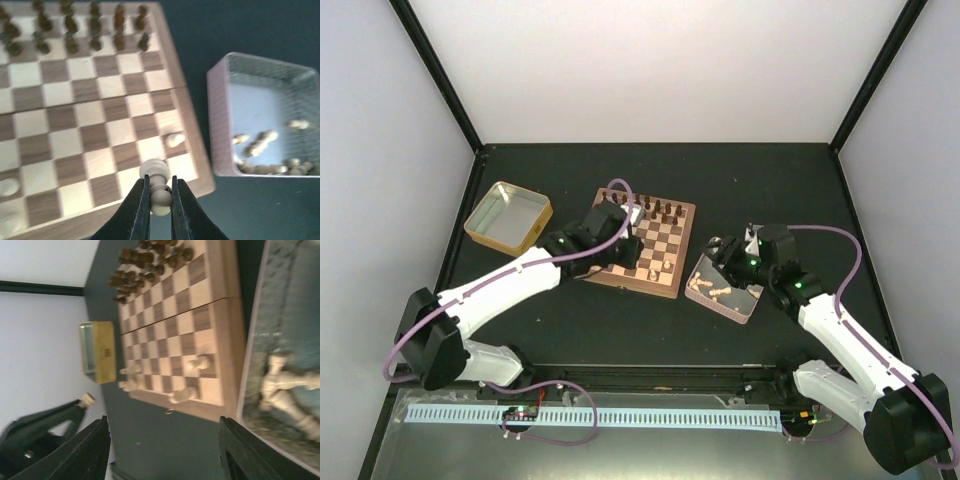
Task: Set up the chess pieces on the board
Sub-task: Place the chess piece on the chessboard.
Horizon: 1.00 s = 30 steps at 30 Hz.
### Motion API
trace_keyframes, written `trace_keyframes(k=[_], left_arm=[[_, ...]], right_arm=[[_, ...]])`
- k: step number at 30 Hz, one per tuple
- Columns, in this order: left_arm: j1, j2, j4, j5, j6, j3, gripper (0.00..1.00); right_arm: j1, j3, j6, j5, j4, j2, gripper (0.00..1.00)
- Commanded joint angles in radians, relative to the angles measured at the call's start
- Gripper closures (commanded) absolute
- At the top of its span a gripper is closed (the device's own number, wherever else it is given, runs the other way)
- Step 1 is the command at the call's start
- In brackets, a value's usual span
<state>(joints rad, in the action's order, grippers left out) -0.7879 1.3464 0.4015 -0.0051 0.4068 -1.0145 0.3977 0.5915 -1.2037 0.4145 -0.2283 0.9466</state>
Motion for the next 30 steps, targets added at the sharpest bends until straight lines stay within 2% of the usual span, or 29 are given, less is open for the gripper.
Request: trace_keyframes(k=[1,6,14,25,30], left_arm=[[0.083,0.055,0.233,0.140,-0.072,-0.096,0.98],[0.098,0.263,0.394,0.203,-0.120,-0.270,0.98],[0.097,0.480,0.440,0.282,-0.118,-0.417,0.96],[0.089,0.595,0.456,0.309,-0.102,-0.503,0.96],[0.082,0.629,0.485,0.265,-0.114,-0.533,0.94]], right_arm=[[-0.005,0.032,0.207,-0.159,-0.139,-0.025,0.40],[-0.005,0.069,0.311,-0.303,-0.239,-0.037,0.40],[-0.005,0.059,0.366,-0.388,-0.287,-0.058,0.39],[-0.005,0.023,0.373,-0.379,-0.270,-0.051,0.39],[-0.005,0.017,0.373,-0.375,-0.263,-0.045,0.39]])
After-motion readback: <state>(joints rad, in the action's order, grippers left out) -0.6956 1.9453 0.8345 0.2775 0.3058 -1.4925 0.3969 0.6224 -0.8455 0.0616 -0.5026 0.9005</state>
